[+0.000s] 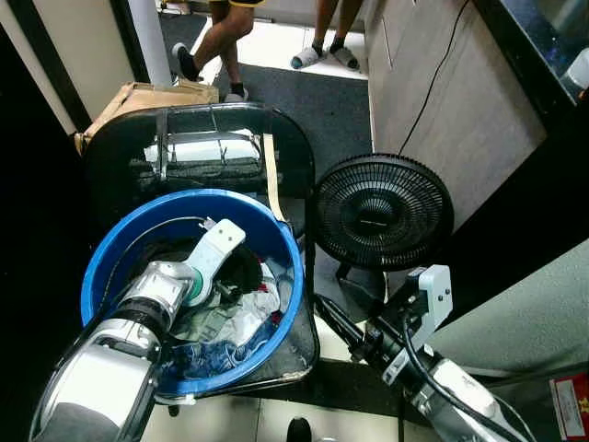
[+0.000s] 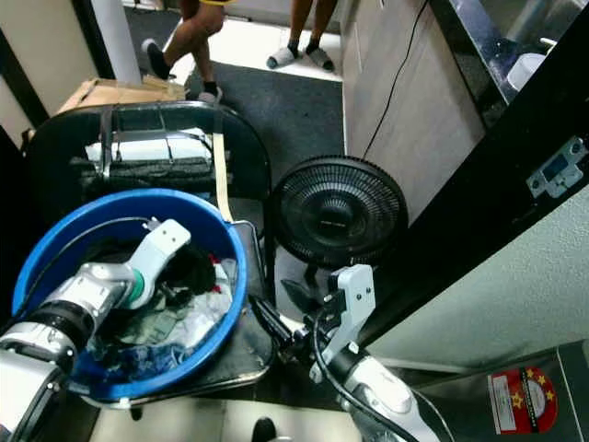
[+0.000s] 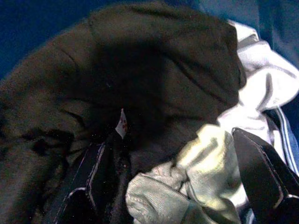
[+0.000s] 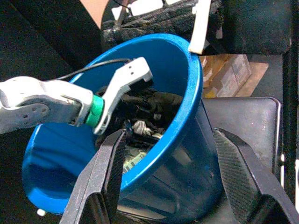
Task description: Clothes washing
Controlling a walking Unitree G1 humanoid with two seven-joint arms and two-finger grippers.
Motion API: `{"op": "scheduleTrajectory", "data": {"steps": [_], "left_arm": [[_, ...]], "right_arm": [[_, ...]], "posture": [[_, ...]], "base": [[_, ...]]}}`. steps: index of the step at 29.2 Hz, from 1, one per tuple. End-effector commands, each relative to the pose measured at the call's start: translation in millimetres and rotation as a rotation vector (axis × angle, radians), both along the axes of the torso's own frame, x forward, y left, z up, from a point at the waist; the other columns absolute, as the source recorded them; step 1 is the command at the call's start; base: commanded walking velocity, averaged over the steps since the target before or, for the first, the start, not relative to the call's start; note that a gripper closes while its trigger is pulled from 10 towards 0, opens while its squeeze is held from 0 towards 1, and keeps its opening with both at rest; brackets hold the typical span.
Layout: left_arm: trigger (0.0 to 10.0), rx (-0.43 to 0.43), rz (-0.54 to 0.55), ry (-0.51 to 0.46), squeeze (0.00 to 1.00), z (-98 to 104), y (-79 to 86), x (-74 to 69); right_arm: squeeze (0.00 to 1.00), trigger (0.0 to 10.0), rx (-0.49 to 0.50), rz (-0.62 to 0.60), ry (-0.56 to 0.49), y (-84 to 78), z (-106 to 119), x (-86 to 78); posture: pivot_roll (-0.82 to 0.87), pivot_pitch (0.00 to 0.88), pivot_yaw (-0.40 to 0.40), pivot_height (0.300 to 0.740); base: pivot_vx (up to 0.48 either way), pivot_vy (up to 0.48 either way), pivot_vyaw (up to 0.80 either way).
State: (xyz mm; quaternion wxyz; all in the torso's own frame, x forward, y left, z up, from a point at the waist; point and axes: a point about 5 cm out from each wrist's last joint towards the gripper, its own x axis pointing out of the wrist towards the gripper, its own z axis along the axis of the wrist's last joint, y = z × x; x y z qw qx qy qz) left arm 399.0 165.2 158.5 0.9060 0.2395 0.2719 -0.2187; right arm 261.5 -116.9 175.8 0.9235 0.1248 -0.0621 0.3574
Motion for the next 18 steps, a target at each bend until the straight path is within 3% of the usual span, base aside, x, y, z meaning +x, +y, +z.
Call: {"op": "scheduleTrajectory", "data": {"steps": [1, 4, 5, 7, 10, 13, 18], "left_arm": [[10.0, 0.032, 0.024, 0.086, 0.00, -19, 2.7, -7.5], [10.0, 0.037, 0.028, 0.083, 0.00, -20, 2.9, -7.5], [10.0, 0.026, 0.058, 0.036, 0.00, -16, 3.7, -4.7], [10.0, -0.062, 0.126, -0.039, 0.00, -6, 2.3, 0.8], [10.0, -0.096, 0.116, -0.024, 0.00, -5, -0.9, 0.6], [10.0, -0.087, 0.066, 0.087, 0.00, -23, -5.0, -8.2], [10.0, -0.081, 0.096, 0.075, 0.00, -29, -2.7, -10.0]], "right_arm": [[0.00, 10.0, 0.004, 0.007, 0.013, -1.0, -1, -5.1], [0.00, 10.0, 0.003, 0.006, 0.015, -1.2, -1, -5.6], [0.00, 10.0, 0.002, 0.011, 0.015, -0.6, -1, -6.2], [0.00, 10.0, -0.008, 0.027, 0.014, 0.1, 0, -8.2], [0.00, 10.0, -0.015, 0.044, 0.016, 0.6, 1, -10.2], [0.00, 10.0, -0.024, 0.072, 0.015, 1.2, 5, -14.1], [0.00, 10.0, -0.032, 0.085, 0.011, 1.8, 6, -15.7]], "posture": [[0.08, 0.378, -0.012, 0.740], [0.08, 0.378, -0.012, 0.740], [0.08, 0.380, -0.011, 0.740], [0.08, 0.384, -0.010, 0.740], [0.08, 0.387, -0.010, 0.740], [0.07, 0.404, -0.009, 0.740], [0.07, 0.417, -0.008, 0.740]], "base": [[0.000, 0.000, 0.00], [0.000, 0.000, 0.00], [0.000, 0.000, 0.00], [0.000, 0.000, 0.00], [0.000, 0.000, 0.00], [0.000, 0.000, 0.00], [0.000, 0.000, 0.00]]}}
